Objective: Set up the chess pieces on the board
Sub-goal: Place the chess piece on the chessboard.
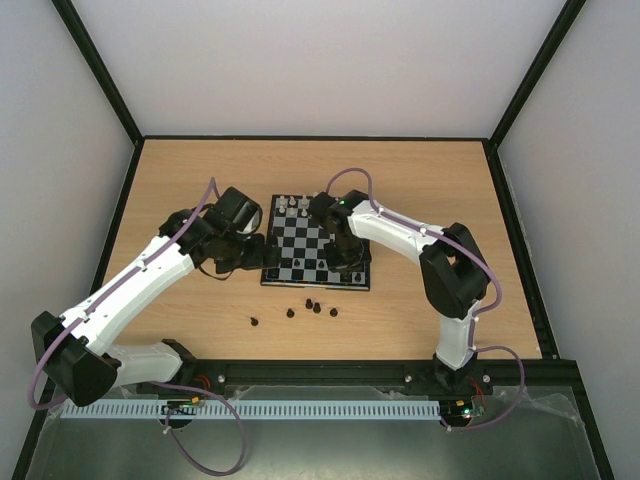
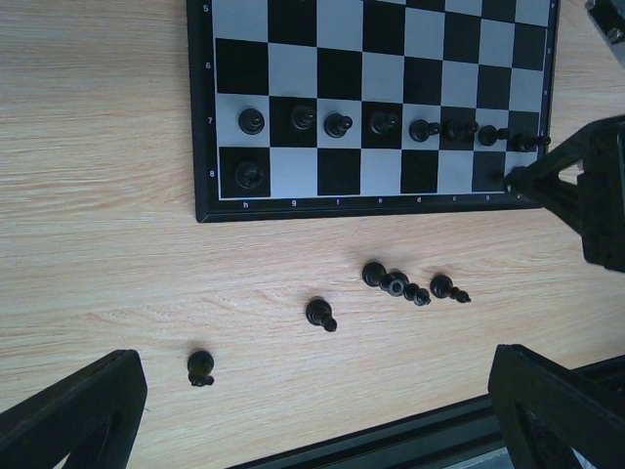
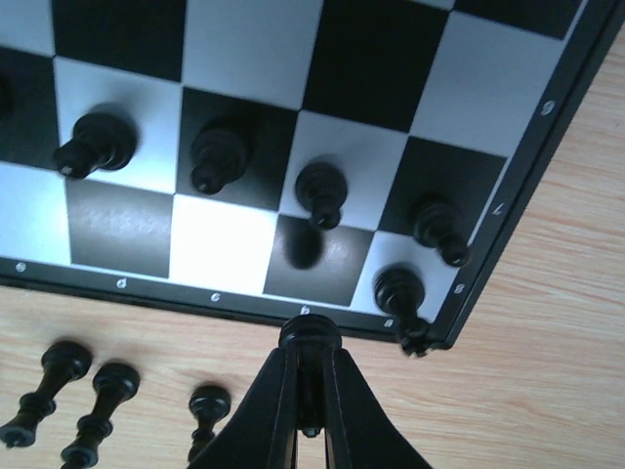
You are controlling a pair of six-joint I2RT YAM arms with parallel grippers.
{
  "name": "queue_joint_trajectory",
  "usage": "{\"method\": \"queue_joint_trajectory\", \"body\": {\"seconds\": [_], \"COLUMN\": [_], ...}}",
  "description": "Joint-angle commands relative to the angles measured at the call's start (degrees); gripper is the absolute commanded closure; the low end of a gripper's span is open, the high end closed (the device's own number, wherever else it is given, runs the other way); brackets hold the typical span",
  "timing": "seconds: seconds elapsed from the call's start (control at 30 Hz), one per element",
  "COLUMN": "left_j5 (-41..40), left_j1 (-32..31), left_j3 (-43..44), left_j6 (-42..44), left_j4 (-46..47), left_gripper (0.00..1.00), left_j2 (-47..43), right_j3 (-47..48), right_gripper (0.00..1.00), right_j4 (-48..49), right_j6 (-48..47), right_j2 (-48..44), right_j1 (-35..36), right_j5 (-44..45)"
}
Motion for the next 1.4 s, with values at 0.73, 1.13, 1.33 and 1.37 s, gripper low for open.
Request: {"method": "queue_joint_trajectory", "body": {"seconds": [0.73,1.13,1.33,1.37], "left_j5": [0.7,0.9,0.9,0.6], "left_j1": [0.5,0.6,0.7,0.7], "left_j3": [-0.3,-0.2,-0.2,-0.3], "left_j6": [1.3,1.5,1.6,1.5], "left_j4": [-0.4,-0.1,-0.1,-0.5], "left_gripper": [0.01,0.01,0.01,0.01], "left_j2": [2.2,2.9,3.1,3.3], "right_j3": [-0.6,-0.3,0.4,0.6], "right_gripper": [0.98,0.91,0.82,0.82], "right_j4": [0.0,0.1,-0.4,-0.5], "right_j6": [-2.7,-3.0,-3.0,-3.0], "right_j2": [4.1,4.7,4.2,4.2], "right_j1": [-2.6,-2.8,-2.9,-2.8], "right_j5": [-1.3,-1.5,-2.1,-2.2]}}
